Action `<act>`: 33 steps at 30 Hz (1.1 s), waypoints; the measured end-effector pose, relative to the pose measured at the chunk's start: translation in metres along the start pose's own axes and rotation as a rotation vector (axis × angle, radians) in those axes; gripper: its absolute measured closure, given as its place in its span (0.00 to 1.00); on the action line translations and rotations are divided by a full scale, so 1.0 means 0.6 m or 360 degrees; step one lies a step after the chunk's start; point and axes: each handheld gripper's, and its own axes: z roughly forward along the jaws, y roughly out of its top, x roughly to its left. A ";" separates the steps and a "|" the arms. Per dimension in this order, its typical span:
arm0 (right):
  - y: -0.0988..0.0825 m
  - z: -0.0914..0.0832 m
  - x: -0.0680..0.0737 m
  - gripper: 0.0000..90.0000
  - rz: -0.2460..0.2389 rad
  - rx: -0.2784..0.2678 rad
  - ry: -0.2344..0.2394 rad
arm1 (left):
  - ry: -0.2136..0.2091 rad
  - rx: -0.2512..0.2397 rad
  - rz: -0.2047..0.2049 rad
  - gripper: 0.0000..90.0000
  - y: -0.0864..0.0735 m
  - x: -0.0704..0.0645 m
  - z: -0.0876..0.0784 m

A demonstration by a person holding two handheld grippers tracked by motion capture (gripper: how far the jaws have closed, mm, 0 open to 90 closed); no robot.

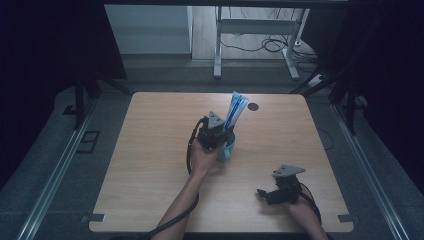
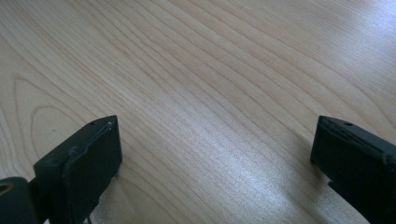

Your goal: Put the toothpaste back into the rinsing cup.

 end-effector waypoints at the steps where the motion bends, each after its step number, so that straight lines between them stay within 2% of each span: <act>1: 0.000 0.000 0.000 0.02 0.0000 0.0000 0.0000 | 0.0004 0.0000 -0.0005 0.80 -0.002 -0.001 0.001; 19: 0.000 0.000 0.000 0.02 -0.0002 0.0000 -0.0001 | 0.0021 0.0066 -0.0046 0.79 -0.021 -0.002 0.012; 33: 0.000 0.000 0.000 0.02 -0.0001 0.0000 -0.0001 | -0.0003 0.0117 -0.0096 0.77 -0.029 0.000 0.010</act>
